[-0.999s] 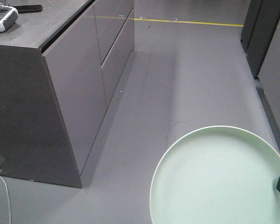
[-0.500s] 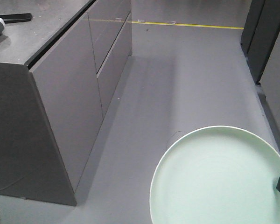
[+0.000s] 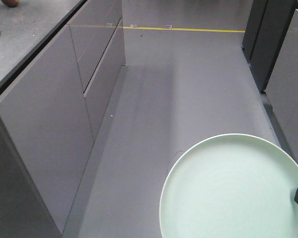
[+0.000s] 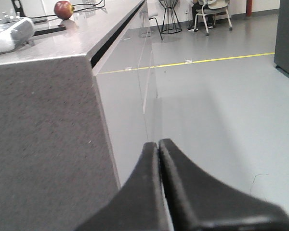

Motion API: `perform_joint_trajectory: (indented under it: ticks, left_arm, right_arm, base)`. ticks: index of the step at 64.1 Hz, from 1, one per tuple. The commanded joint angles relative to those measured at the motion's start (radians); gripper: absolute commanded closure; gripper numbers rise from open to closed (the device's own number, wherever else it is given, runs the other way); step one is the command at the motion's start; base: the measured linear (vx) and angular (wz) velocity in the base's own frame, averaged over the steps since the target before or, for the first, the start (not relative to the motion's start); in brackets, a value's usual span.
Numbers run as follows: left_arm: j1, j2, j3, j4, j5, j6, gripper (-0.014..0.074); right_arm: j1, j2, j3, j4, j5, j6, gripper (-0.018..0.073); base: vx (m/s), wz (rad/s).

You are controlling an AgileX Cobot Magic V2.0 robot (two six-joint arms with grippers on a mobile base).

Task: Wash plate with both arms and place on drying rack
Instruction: 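Carry the plate in the right gripper while driving down the aisle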

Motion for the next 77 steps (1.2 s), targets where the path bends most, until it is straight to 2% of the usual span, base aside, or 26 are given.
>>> perform_joint_trajectory:
  ticks: [1,77]
  left_arm:
    - [-0.008,-0.013,-0.026,-0.003,-0.07,-0.009,0.0603]
    - [-0.008,-0.013,-0.026,-0.003,-0.07,-0.009,0.0603]
  right_arm:
    - [-0.003,0.008,-0.027,0.02,-0.068,-0.001,0.0561]
    - [-0.003,0.008,-0.027,0.02,-0.068,-0.001,0.0561]
  base:
    - [0.28,-0.14]
    - [0.31,-0.07]
